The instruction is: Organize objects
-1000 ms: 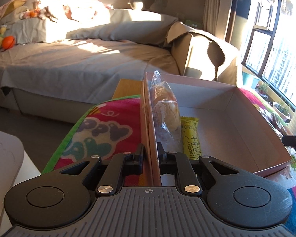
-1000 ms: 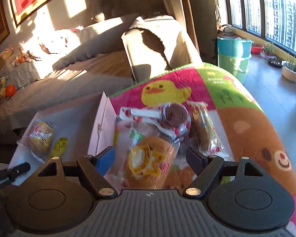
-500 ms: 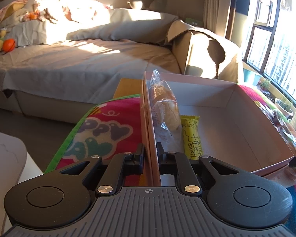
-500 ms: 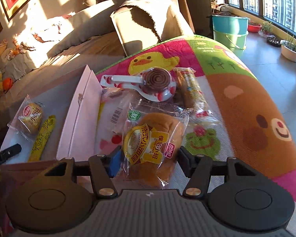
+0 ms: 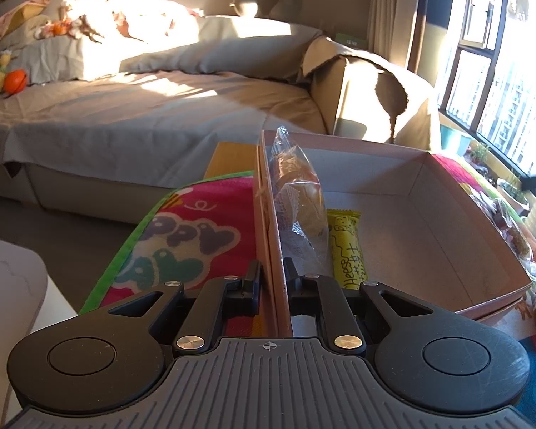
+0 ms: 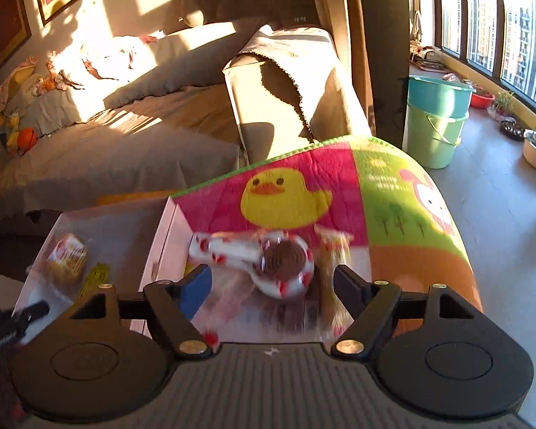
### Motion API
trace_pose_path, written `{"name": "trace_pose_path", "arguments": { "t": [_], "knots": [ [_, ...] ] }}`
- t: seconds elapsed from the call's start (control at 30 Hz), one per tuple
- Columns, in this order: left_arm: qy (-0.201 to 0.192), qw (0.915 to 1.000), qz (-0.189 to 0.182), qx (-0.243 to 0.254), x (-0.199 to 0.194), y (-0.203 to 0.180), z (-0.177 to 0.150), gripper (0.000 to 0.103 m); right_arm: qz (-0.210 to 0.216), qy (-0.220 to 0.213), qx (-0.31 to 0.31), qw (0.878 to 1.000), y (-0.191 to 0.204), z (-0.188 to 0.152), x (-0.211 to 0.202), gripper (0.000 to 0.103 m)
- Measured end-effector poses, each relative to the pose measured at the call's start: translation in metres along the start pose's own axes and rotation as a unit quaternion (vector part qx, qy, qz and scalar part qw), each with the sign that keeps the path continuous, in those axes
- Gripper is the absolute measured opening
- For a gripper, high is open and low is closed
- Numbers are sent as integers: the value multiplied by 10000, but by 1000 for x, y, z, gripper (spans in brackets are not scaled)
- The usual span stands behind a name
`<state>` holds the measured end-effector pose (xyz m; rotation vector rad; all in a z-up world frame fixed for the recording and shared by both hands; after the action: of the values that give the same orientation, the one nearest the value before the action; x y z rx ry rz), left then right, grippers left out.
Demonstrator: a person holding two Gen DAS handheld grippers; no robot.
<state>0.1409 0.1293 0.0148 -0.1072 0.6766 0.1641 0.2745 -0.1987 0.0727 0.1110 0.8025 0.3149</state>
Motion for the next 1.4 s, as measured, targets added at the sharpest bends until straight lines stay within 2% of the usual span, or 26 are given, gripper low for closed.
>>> {"name": "trace_pose_path", "arguments": {
  "t": [0.1, 0.17, 0.23, 0.27, 0.37, 0.5, 0.67, 0.77, 0.87, 0.9, 0.97, 1.07, 1.27, 1.4],
  "knots": [
    [17, 10000, 22, 23, 1, 0, 1, 14, -197, 266, 118, 9994, 4, 35, 62, 51],
    [27, 10000, 35, 42, 2, -1, 1, 14, -360, 552, 73, 9978, 8, 43, 98, 49],
    [29, 10000, 35, 54, 2, -1, 1, 14, -431, 913, -128, 9948, 11, 37, 123, 42],
    [27, 10000, 31, 61, 2, -1, 0, 14, -428, 1116, -195, 9926, 12, 29, 130, 41],
    [22, 10000, 35, 65, 2, -2, 0, 14, -225, 1147, -485, 9920, 9, 10, 116, 41],
    [-3, 10000, 29, 41, 3, -2, 0, 14, 2, 1298, -730, 9889, -2, -22, 74, 41],
    [-4, 10000, 41, 29, 3, -2, 0, 14, 221, 1473, -1239, 9811, 1, -71, 21, 41],
    [-3, 10000, 38, 24, 3, -2, 0, 14, 533, 1566, -1571, 9736, 12, -94, -7, 41],
    [1, 10000, 36, 11, 3, -2, 0, 14, 529, 1259, -1578, 9780, 20, -88, -21, 52],
    [2, 10000, 40, 13, 3, -2, 0, 14, 501, 1114, -1573, 9800, 22, -82, -21, 55],
    [4, 10000, 40, 20, 3, -2, 0, 14, 471, 905, -1559, 9825, 27, -67, -12, 56],
    [6, 10000, 51, 32, 3, -2, 0, 14, 711, 788, -1245, 9865, 32, -46, 16, 56],
    [8, 9999, 64, 116, 2, -2, 0, 14, 1075, 1047, -265, 9883, 25, -27, 80, 54],
    [-23, 9999, 26, 131, 3, -2, -1, 15, 1122, 1164, -123, 9868, 16, -30, 75, 30]
  ]
}}
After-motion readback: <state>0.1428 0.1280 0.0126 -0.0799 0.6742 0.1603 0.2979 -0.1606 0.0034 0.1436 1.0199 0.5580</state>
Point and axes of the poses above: each gripper's, at about its wrist camera, not at the fingertips, and x roughly the way its jaws point, y to its left, z to its top, the point moved 3 cm from there along x, roughly the way its jaws point, and after that the axes turned 6 degrees about z, right-handed, at the moved point
